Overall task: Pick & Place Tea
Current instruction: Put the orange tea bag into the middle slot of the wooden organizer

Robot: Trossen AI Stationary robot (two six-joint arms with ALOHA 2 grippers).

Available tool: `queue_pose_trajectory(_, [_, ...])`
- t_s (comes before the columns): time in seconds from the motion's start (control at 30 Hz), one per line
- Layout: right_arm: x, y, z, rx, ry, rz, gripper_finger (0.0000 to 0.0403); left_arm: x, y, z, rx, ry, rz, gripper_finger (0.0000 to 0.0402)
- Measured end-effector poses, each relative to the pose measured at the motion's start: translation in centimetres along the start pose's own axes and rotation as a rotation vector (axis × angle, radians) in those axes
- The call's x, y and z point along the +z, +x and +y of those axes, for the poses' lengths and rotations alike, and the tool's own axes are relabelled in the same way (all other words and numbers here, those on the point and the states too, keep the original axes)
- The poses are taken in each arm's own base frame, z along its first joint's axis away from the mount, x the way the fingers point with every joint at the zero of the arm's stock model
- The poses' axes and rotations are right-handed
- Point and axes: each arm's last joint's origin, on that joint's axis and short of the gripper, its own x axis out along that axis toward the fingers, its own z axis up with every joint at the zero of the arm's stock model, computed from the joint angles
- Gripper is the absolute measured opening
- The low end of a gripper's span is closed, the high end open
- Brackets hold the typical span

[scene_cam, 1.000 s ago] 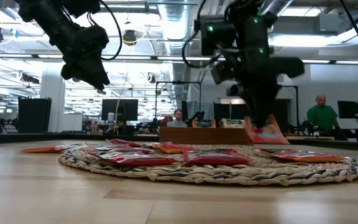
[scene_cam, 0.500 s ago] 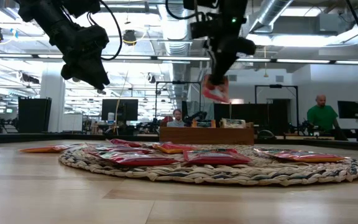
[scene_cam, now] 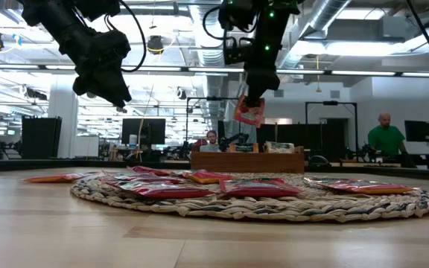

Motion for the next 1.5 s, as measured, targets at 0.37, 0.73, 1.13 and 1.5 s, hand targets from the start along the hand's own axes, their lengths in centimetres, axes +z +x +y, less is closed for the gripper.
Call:
queue_pose_trajectory(0.37, [-0.5,2.1,1.4,-0.021,-0.048,-0.009,0.0001,0.0,0.0,0.0,0.0,-0.018,0.0,0.0151])
queue_pose_trajectory(0.73, [-0.8,4.5,1.4,-0.067,-0.09,-0.011,0.0001,0.0,0.0,0.0,0.005,-0.018,-0.003,0.0151])
queue_pose_trajectory(1.13, [-0.8,7.0,1.9,-0.073,-0.14,0.055,0.0001,0.1,0.0,0.0,0.005,-0.021,-0.011,0.0151])
queue_pose_trajectory(1.5, [-1.0,7.5,1.8,-0.068,-0.109,0.066,0.0001,0.1,0.0,0.1,0.025,-0.02,-0.019,0.0151])
